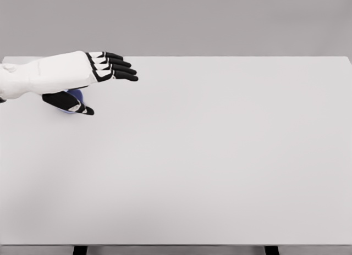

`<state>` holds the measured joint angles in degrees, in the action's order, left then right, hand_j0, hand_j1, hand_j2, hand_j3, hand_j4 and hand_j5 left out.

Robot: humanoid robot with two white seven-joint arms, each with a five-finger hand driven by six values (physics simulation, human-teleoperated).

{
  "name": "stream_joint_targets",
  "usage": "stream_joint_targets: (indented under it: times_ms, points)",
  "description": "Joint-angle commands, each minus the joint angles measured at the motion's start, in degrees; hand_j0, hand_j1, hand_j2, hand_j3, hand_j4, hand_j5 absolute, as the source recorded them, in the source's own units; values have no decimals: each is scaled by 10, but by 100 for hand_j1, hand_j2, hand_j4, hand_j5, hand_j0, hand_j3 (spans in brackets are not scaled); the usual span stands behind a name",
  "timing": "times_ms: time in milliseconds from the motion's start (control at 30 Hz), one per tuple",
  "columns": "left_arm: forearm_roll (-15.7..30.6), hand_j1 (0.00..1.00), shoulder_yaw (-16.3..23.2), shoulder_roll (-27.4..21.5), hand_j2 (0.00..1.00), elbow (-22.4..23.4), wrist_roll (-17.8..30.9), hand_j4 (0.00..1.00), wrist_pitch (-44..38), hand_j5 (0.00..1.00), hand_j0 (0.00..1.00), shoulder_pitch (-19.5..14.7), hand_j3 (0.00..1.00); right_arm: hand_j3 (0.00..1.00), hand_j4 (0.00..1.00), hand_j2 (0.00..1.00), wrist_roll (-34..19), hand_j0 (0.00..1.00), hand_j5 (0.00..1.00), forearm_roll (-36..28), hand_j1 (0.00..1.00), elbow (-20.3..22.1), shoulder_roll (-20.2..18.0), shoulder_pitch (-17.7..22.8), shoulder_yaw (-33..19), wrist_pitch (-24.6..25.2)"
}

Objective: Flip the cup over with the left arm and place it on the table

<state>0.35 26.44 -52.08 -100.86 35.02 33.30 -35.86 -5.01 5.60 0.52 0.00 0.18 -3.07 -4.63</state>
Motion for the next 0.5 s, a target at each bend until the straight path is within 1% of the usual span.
stream_joint_targets:
  times_ms: [0,100,167,233,300,333,400,433,467]
  points:
    - [3,100,3,1,100,-2,0,100,-2,100,100,0,100,100,100,100,-1,100,100,-1,100,0,0,0,0,0]
    - [2,100,1,-3,100,7,0,100,-2,100,100,-1,100,100,100,100,3,100,100,0,100,-1,0,0,2,1]
    - [1,100,2,-6,100,35,0,100,-3,100,100,-4,100,100,100,100,2,100,100,-1,100,-1,0,0,2,1]
    - [-1,100,2,-5,100,83,0,100,-3,100,100,-6,100,100,100,100,2,100,100,0,100,-2,0,0,2,1]
    - [-30,100,0,-18,100,98,0,100,-5,100,100,-11,100,100,100,100,2,100,100,-1,100,-1,0,0,2,1]
    - [-40,100,1,-25,100,116,0,100,-4,100,100,-13,100,100,100,100,2,100,100,0,100,-2,0,0,2,1]
    - [-43,100,2,-45,100,154,0,100,0,100,100,-15,100,100,100,100,3,100,100,0,100,-2,0,0,2,1]
    - [-42,100,23,-54,100,208,0,100,14,100,100,-29,100,100,100,100,2,100,100,0,100,-2,0,0,2,1]
    - [-40,100,40,-58,100,222,0,100,13,100,100,-37,100,100,100,100,3,100,100,-1,100,-2,0,0,2,1]
